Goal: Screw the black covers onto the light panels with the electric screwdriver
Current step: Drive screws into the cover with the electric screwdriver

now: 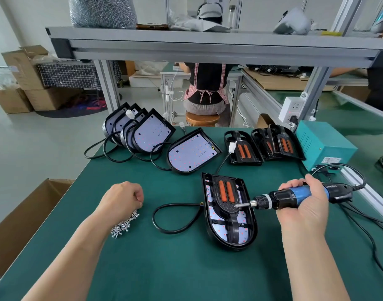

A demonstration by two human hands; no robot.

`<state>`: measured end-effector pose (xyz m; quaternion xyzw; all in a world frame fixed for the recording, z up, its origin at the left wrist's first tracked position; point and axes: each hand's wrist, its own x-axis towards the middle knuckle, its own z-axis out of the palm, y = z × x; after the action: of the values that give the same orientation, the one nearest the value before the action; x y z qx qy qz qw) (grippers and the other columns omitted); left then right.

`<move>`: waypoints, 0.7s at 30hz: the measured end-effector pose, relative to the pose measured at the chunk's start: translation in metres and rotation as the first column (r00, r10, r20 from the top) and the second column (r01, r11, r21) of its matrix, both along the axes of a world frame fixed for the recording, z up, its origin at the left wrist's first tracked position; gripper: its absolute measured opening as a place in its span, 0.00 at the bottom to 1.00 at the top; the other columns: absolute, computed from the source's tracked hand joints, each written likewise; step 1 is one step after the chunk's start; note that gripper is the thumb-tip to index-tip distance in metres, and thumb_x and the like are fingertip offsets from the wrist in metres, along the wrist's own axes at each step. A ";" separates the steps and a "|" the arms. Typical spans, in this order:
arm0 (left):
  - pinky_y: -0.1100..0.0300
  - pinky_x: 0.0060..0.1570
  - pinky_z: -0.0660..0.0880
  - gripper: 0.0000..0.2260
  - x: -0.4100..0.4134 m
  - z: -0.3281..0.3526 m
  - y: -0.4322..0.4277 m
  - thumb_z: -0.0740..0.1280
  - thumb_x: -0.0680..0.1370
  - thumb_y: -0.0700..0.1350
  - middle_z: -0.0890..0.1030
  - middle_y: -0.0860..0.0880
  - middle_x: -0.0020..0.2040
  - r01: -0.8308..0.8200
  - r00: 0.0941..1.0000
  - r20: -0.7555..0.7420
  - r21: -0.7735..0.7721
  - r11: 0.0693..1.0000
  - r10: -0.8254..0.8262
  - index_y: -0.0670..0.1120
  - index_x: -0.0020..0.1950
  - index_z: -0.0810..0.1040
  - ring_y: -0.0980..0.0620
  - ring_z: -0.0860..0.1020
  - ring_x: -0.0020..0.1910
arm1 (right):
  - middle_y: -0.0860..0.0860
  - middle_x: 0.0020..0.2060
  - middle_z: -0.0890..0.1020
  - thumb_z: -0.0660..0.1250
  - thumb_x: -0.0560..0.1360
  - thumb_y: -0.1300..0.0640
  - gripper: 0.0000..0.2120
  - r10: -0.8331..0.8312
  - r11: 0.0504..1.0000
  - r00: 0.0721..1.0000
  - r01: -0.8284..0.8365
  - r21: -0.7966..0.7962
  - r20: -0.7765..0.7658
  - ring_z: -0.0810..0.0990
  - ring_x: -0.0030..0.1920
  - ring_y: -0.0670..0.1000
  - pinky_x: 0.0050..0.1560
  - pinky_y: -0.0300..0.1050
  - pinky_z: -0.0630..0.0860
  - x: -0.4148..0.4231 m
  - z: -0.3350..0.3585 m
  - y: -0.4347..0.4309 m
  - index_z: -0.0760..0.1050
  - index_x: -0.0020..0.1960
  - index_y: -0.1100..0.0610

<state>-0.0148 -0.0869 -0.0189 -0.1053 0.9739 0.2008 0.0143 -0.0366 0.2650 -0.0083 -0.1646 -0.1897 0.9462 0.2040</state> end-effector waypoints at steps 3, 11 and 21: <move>0.60 0.38 0.69 0.11 0.003 -0.001 -0.001 0.69 0.73 0.38 0.78 0.52 0.42 0.015 0.999 -0.052 0.008 1.000 -0.015 0.53 0.36 0.76 0.51 0.77 0.43 | 0.47 0.32 0.75 0.71 0.77 0.60 0.09 0.010 0.999 0.996 -0.006 -0.053 0.088 0.76 0.30 0.46 0.37 0.38 0.77 -0.003 0.004 0.003 0.71 0.45 0.56; 0.58 0.36 0.70 0.09 0.009 0.016 0.011 0.66 0.73 0.36 0.80 0.53 0.34 -0.036 0.978 -0.201 0.070 0.997 0.049 0.51 0.38 0.76 0.49 0.77 0.39 | 0.48 0.32 0.75 0.72 0.77 0.60 0.09 0.052 0.999 0.992 -0.053 0.001 0.115 0.76 0.30 0.46 0.37 0.39 0.78 -0.003 0.019 -0.006 0.70 0.46 0.56; 0.67 0.34 0.77 0.07 0.041 0.033 0.123 0.73 0.69 0.31 0.84 0.40 0.39 -0.010 1.000 0.011 0.996 0.085 -0.006 0.42 0.38 0.83 0.53 0.81 0.34 | 0.47 0.29 0.75 0.71 0.77 0.59 0.09 0.044 0.998 0.997 -0.047 0.046 0.056 0.75 0.28 0.46 0.37 0.40 0.78 0.003 0.031 -0.026 0.71 0.44 0.55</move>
<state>0.0262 0.0359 0.0138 -0.0703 0.5813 0.8059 0.0874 -0.0338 0.2387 0.0226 -0.1815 -0.2215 0.9409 0.1810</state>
